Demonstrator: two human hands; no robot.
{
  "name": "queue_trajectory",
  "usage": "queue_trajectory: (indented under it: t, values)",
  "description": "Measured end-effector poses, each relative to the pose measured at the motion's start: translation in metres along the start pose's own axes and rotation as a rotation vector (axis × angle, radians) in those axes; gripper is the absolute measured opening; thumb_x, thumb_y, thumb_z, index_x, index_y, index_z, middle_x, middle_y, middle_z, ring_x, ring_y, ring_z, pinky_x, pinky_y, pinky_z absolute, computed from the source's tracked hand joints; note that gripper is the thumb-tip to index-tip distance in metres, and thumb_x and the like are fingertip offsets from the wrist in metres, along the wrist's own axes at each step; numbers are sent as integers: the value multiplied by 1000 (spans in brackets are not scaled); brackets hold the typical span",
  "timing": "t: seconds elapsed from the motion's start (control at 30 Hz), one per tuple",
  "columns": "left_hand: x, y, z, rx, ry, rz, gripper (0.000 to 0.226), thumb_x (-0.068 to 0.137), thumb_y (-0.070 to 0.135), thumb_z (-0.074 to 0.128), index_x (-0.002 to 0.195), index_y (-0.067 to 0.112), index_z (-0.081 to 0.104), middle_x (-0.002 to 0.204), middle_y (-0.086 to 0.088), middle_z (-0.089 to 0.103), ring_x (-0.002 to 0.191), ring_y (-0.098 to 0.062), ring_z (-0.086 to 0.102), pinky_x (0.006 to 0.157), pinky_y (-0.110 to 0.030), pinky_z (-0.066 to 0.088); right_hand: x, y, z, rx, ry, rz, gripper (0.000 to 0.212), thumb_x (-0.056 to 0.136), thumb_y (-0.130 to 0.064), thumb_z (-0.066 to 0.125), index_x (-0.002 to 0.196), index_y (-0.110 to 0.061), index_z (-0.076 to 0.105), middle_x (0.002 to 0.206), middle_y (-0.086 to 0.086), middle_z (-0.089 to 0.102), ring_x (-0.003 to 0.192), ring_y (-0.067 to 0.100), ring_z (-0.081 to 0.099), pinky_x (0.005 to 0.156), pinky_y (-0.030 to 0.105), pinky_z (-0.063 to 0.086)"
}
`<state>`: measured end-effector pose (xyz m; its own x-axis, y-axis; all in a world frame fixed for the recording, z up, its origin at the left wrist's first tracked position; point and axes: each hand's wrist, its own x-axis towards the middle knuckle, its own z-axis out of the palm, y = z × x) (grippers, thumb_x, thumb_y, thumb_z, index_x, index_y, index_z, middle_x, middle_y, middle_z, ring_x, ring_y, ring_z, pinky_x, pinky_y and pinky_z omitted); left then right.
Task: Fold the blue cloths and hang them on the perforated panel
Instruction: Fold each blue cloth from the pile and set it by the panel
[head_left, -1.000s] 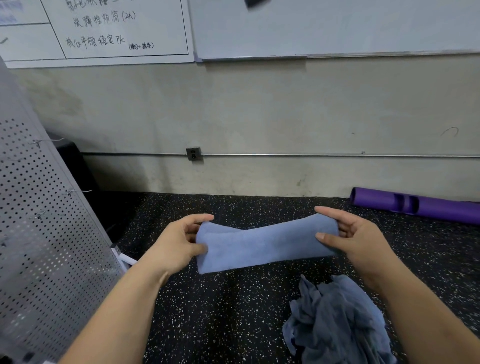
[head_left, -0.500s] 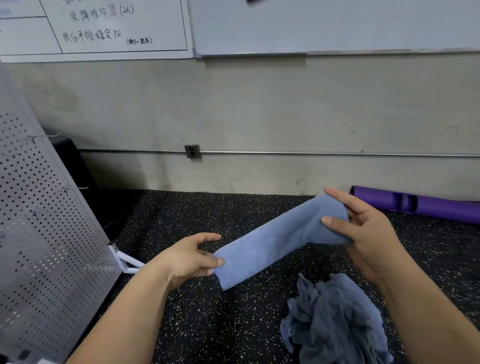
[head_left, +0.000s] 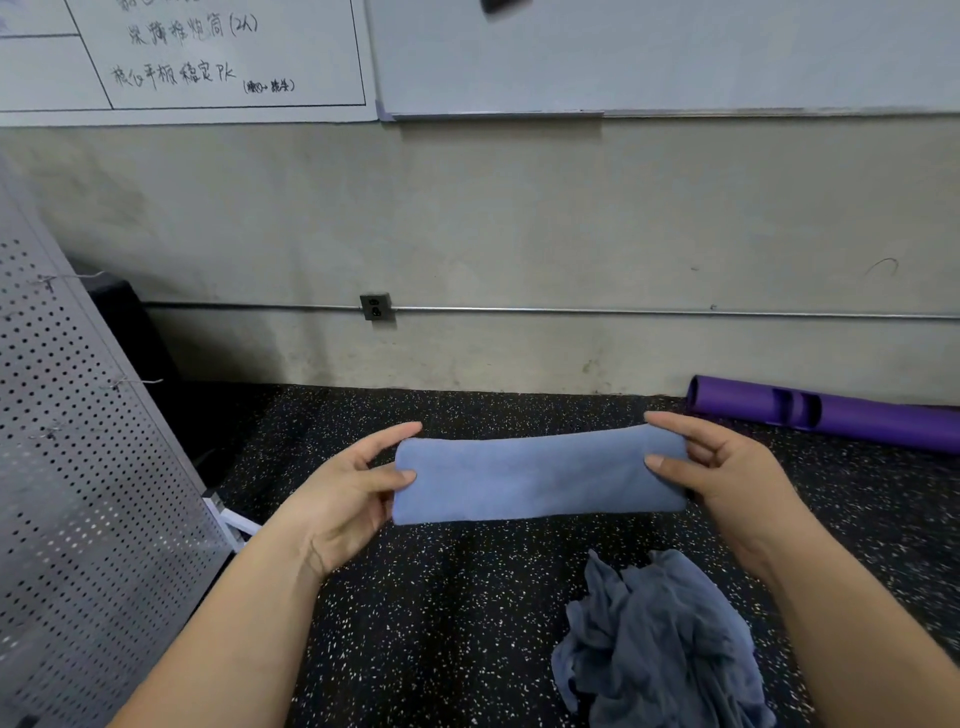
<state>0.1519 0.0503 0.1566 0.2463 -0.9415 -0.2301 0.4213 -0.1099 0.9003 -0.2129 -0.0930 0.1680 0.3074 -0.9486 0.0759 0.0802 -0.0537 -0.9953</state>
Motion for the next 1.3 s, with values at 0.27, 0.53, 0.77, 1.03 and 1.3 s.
queue_trajectory:
  t: [0.27, 0.53, 0.77, 1.03, 1.3]
  values:
    - [5, -6, 0, 278, 160, 217, 54, 84, -22, 69, 117, 20, 82, 115, -16, 79, 108, -26, 71, 99, -40, 56, -2, 2, 2, -342, 32, -68, 58, 78, 5, 89, 117, -37, 79, 104, -3, 81, 98, 18, 76, 86, 29, 63]
    - [-1, -3, 4, 736, 303, 403, 39, 89, -1, 81, 108, 33, 81, 106, 19, 79, 97, 0, 72, 89, -26, 58, -3, 5, 2, -682, 109, -100, 37, 80, -14, 93, 100, -43, 79, 82, -14, 77, 75, 4, 73, 77, 36, 65]
    - [-3, 3, -3, 841, 273, 387, 11, 97, 23, 77, 102, 32, 79, 103, 6, 78, 97, -14, 73, 88, -36, 59, -1, 6, -1, -690, 101, -83, 20, 91, -19, 83, 93, -39, 79, 76, -12, 75, 75, 13, 70, 69, 38, 60]
    - [-9, 4, 7, 439, 162, 196, 17, 112, 28, 56, 114, 14, 65, 116, -19, 70, 98, -27, 72, 76, -50, 66, 0, 6, 6, -211, -7, 144, 21, 107, -34, 63, 115, -17, 74, 108, 5, 80, 108, 30, 75, 89, 49, 63]
    - [-12, 3, 15, 380, 156, 203, 26, 103, 28, 70, 127, 34, 65, 102, -12, 73, 78, -17, 71, 61, -34, 61, -5, 11, 15, -234, 35, 51, 14, 106, -28, 65, 115, -21, 73, 99, 4, 82, 90, 24, 79, 74, 40, 58]
